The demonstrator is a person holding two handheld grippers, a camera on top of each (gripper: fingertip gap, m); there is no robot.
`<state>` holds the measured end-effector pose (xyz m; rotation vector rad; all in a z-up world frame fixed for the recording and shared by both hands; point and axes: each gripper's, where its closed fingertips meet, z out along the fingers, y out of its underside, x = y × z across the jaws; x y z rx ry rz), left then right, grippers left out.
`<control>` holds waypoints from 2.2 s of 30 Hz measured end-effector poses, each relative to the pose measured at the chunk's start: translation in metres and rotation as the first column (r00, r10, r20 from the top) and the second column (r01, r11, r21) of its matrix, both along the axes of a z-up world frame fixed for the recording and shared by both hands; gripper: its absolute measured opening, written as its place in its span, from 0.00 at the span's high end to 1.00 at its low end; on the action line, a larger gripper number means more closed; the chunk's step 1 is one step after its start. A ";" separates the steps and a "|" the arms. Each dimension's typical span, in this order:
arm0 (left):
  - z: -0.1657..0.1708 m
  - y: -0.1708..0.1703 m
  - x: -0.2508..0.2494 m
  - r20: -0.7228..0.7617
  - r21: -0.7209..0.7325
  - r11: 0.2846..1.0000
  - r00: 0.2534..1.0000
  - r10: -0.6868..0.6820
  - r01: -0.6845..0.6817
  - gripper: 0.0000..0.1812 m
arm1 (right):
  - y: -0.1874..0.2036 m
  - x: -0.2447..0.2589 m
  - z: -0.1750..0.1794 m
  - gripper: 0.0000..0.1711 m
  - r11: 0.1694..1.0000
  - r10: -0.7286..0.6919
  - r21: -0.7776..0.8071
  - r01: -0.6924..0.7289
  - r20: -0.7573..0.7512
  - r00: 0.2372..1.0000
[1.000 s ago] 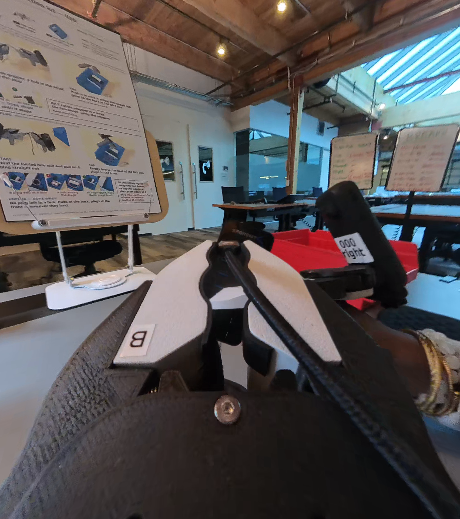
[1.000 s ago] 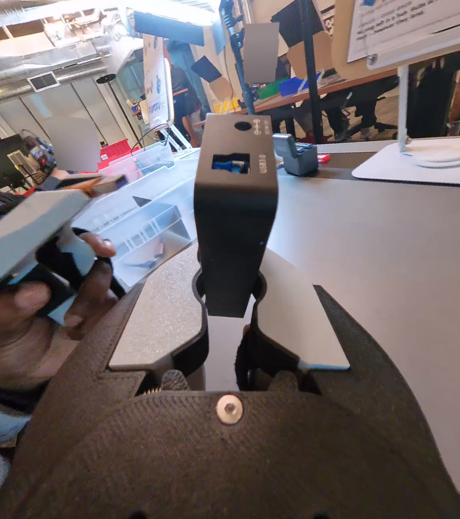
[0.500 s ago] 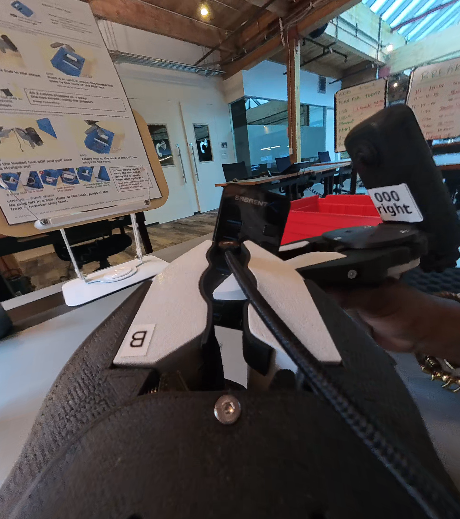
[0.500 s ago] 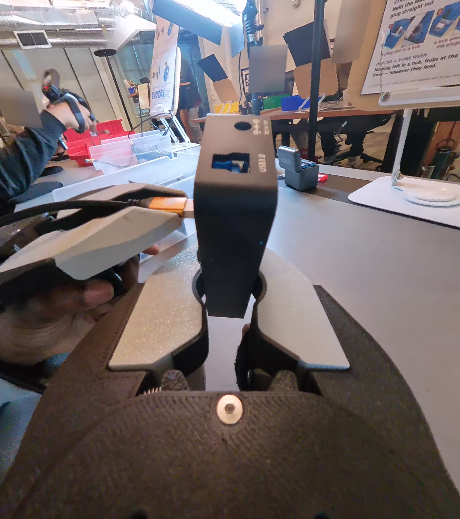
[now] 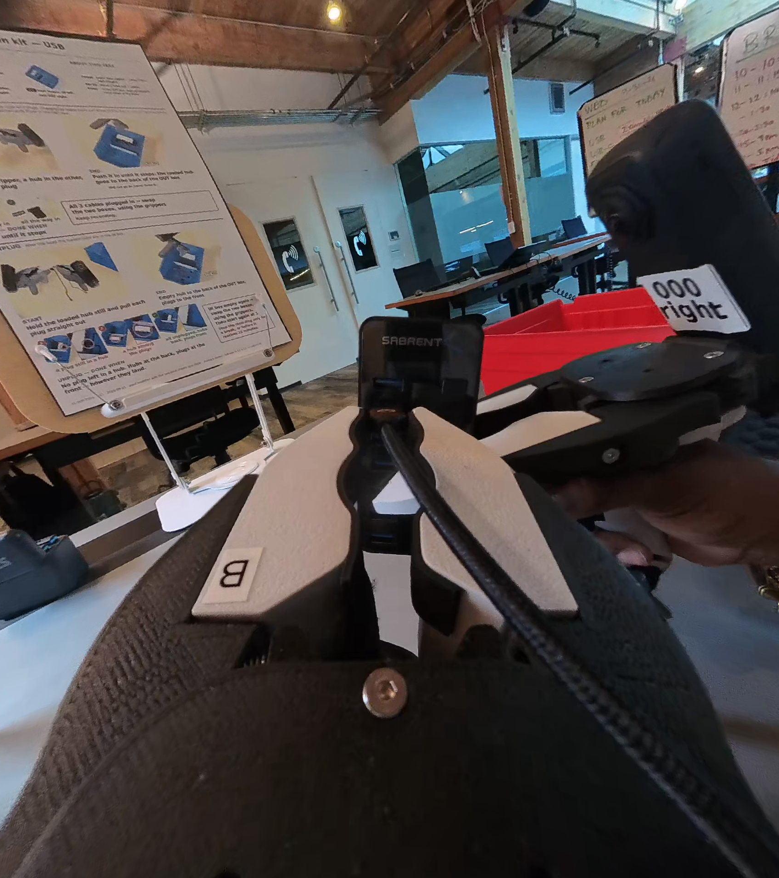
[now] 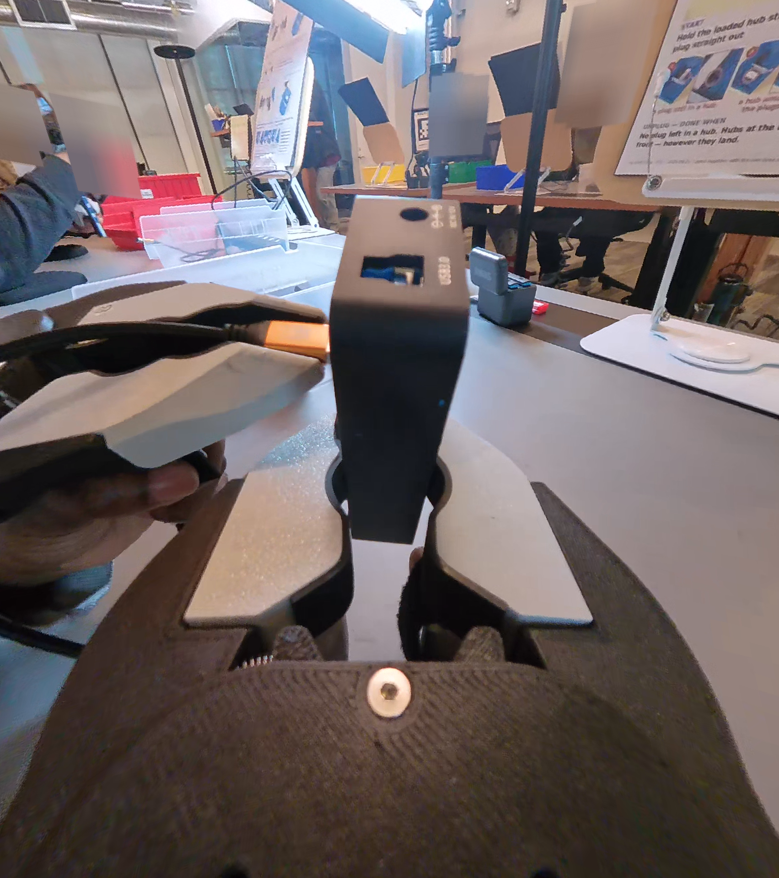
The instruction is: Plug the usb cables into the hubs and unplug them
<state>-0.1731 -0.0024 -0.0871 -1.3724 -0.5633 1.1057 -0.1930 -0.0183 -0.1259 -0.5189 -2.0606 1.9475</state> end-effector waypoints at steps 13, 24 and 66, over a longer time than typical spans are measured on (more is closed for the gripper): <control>-0.007 0.005 0.000 0.056 0.018 0.998 0.996 -0.065 0.064 0.91 | 0.005 0.008 0.000 0.82 0.994 0.026 0.107 -0.009 -0.159 0.987; -0.025 -0.009 -0.015 0.308 0.047 0.998 0.950 -0.052 0.040 0.73 | 0.055 -0.060 -0.033 0.82 0.950 -0.264 0.191 0.247 0.065 0.962; 0.004 -0.035 -0.010 0.242 0.314 0.946 0.956 -0.167 0.086 0.63 | 0.071 -0.069 -0.040 0.52 0.913 -0.320 0.268 0.308 0.001 0.947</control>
